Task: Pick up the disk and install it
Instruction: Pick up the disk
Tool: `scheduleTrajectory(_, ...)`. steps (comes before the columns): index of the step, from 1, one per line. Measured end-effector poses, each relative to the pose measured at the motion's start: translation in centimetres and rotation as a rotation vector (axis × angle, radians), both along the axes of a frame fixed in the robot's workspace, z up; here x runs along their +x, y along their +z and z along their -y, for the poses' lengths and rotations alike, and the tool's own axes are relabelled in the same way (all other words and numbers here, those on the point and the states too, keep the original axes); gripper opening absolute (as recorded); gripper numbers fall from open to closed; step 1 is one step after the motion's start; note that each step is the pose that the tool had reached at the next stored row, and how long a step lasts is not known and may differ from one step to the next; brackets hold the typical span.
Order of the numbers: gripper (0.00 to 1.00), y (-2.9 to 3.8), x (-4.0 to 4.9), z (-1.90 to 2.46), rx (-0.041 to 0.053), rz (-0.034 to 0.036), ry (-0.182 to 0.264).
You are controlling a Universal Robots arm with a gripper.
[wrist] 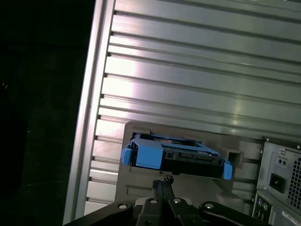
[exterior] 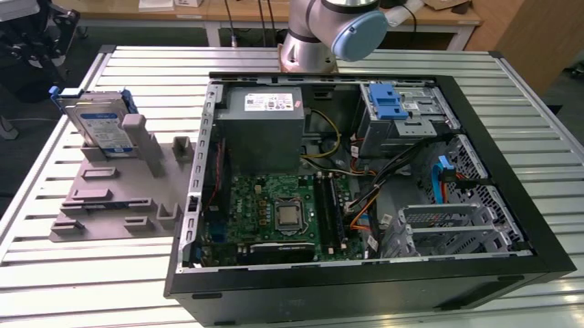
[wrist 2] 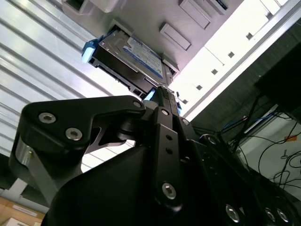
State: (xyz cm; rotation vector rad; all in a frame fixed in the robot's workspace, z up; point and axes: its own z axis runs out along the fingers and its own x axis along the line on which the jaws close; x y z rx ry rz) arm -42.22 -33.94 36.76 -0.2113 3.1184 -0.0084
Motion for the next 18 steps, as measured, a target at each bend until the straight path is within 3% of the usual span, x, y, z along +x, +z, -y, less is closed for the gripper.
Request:
scheduleTrajectory(9, 0.11, 0.00, 0.00, 0.00, 0.0000, 0.0000, 0.006)
scheduleTrajectory(18, 0.11, 0.00, -0.01, 0.00, 0.0000, 0.0000, 0.072)
